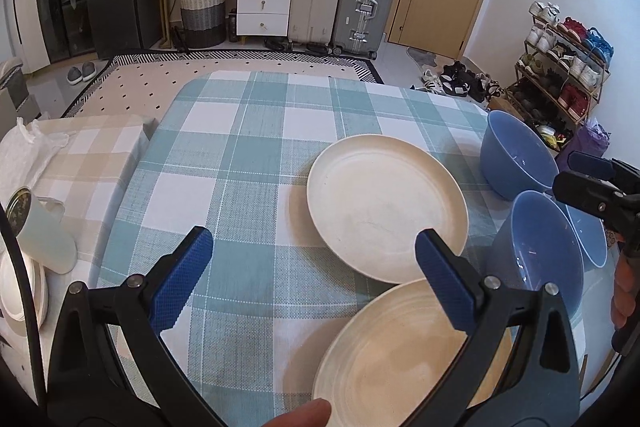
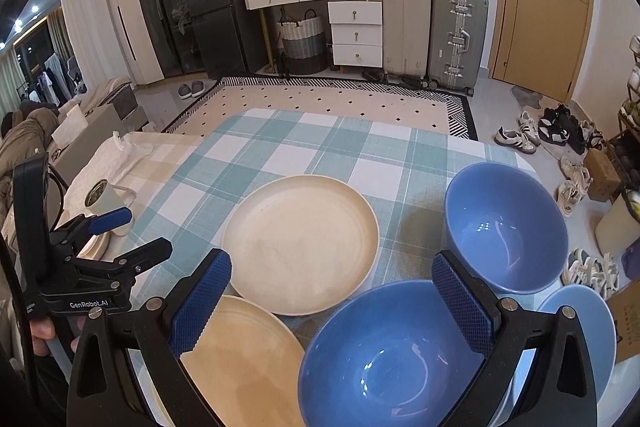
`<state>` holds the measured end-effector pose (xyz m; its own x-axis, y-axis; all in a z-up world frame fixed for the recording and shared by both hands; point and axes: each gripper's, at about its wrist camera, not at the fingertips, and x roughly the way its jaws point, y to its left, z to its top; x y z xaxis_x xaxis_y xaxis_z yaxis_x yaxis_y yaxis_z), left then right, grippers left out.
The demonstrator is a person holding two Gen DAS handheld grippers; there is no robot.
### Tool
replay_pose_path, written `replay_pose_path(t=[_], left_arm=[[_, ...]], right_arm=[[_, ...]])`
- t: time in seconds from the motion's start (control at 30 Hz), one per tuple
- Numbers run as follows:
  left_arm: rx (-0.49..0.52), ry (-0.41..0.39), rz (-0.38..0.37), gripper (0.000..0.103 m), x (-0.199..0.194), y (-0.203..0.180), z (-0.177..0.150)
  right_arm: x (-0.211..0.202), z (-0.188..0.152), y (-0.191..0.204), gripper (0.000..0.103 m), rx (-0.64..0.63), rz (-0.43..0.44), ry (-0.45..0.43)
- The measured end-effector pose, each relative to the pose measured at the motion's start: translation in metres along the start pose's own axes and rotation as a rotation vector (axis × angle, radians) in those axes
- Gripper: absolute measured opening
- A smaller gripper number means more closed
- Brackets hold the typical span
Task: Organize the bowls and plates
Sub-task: 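Move both grippers forward to the rim of the nearest cream plate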
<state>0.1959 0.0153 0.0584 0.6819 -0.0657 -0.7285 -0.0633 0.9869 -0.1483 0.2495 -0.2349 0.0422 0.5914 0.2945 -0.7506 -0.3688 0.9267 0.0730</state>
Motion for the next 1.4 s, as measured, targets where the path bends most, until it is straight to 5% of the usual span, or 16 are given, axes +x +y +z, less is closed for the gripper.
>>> replay_pose_path(t=[1.4], left_arm=[[-0.019,0.159,0.034,0.101,0.103,0.007,0.014]], right_arm=[[0.120,0.022,-0.023,0.102,-0.018,0.004,0.232]])
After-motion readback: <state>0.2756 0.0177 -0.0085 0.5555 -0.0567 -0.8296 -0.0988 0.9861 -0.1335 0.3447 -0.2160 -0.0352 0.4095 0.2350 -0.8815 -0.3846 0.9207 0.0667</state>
